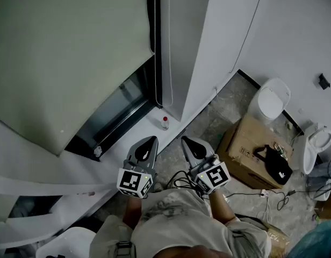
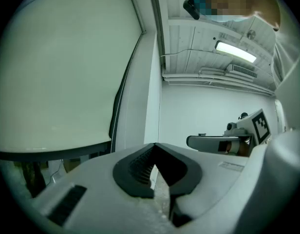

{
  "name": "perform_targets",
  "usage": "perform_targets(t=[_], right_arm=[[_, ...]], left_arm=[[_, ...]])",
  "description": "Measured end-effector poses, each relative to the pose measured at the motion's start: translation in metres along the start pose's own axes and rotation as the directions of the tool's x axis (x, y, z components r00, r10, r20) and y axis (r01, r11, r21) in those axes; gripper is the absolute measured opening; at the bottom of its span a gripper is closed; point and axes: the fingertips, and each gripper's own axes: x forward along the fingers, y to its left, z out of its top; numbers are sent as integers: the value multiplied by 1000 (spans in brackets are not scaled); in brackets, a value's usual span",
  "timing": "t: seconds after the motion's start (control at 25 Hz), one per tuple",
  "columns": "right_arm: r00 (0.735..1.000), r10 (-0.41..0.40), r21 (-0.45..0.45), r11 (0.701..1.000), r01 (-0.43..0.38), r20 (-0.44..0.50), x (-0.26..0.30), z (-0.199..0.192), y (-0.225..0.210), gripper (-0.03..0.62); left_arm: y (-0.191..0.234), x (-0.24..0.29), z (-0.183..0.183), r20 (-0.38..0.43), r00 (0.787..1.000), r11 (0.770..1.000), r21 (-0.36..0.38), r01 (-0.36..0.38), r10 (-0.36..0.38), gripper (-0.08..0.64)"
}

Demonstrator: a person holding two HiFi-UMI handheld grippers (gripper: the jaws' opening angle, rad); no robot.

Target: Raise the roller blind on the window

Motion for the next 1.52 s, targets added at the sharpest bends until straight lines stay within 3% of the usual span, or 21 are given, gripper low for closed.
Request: perform_targets(t=[0.56, 0.92, 1.52], right_arm=[[999, -10, 9, 1000, 10, 40, -22, 4, -19, 11], [999, 1, 16, 1000, -1, 44, -8, 2, -31, 11], [997, -68, -4, 998, 69, 28, 73, 4, -84, 9]], left_arm=[[-18, 5, -4, -6, 999, 999, 11, -51, 51, 5], [-8, 19, -3, -10, 998, 998, 21, -67, 67, 5], [63, 86, 5, -14, 999, 999, -2, -34, 34, 4]])
